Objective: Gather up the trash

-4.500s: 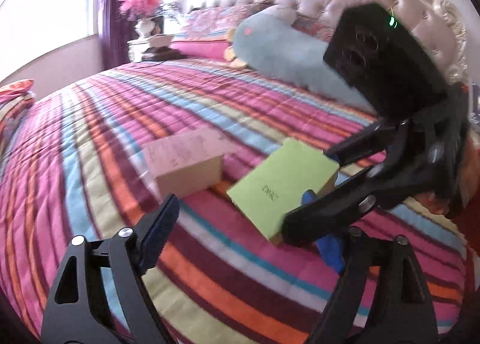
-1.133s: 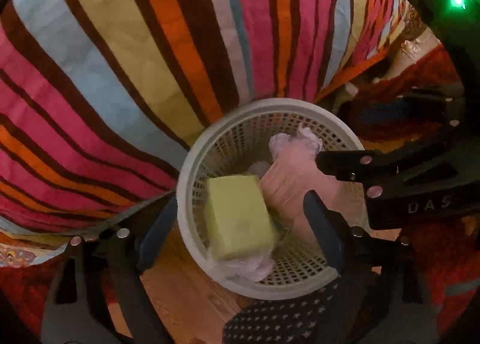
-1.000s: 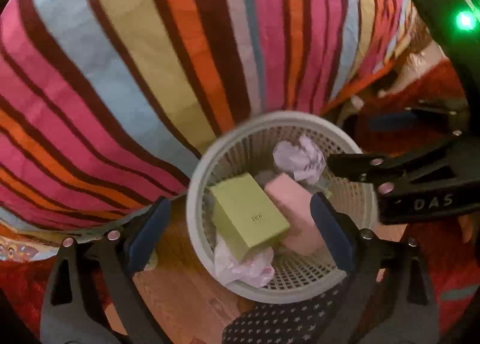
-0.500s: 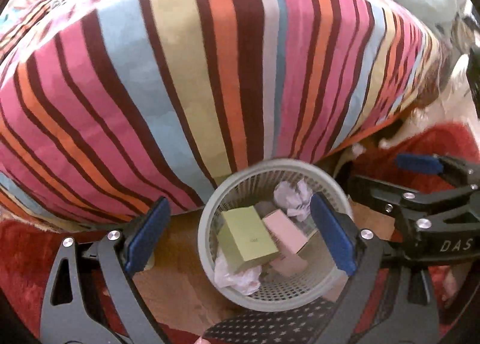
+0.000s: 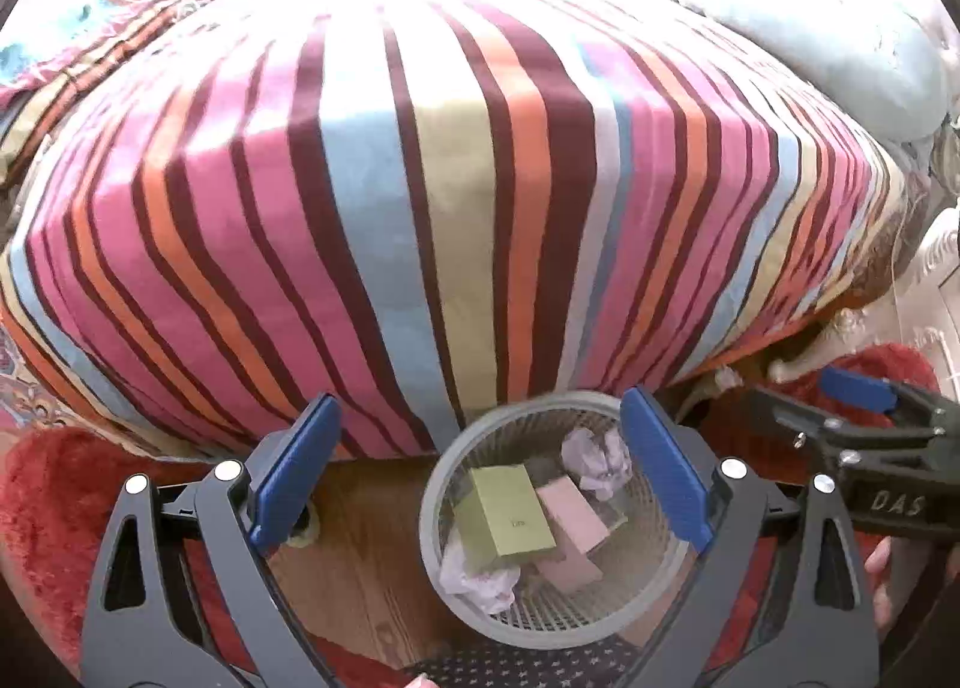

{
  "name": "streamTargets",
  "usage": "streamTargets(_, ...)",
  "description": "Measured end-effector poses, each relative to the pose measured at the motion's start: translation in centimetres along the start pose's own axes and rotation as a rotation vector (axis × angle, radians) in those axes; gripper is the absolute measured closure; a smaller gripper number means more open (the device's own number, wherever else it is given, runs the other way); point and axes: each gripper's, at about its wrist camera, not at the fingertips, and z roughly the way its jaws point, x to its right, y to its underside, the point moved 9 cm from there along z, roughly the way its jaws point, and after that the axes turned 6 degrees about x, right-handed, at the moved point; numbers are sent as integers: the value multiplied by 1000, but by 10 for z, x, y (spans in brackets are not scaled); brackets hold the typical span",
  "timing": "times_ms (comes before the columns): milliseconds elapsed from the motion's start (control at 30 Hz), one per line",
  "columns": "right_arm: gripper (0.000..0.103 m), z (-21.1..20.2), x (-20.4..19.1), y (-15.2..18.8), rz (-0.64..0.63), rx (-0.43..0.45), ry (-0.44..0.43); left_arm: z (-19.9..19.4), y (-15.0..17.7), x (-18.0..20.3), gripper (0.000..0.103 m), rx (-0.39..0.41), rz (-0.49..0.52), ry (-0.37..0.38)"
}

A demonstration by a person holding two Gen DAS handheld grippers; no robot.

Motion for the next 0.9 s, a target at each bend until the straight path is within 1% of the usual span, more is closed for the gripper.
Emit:
streamTargets(100, 8, -1, 1, -1, 0, 5, 5, -3, -3, -2, 12, 15, 19, -37)
streamTargets(133, 8, -1, 1, -2, -3, 8, 7, -4, -4, -3, 12, 16, 20, -39)
streamTargets(333, 8, -3, 4, -3, -3, 14, 21, -2, -2, -2, 11, -2, -10, -7)
streamTargets(467, 8, -1, 7, -1, 5, 8, 27, -4, -3, -2, 11, 5, -13, -11)
streamTargets(567, 8, 1, 7, 1, 5, -1, 26, -6, -5, -5, 11, 22, -48, 5)
streamTargets(600, 8, 2, 7, 2, 3, -3, 27, -7, -5, -6, 11, 23, -54, 0)
streamTargets(767, 8, 5, 9, 6, 13, -16, 23, -6, -6, -7, 11, 21, -21, -33)
streamTargets(800, 8, 5, 9, 6, 13, -14, 26, -6, -5, -7, 11, 15, -12, -51)
streamTargets(900, 8, 4, 11, 5, 17, -11, 31, -5, -6, -6, 11, 5, -12, -44)
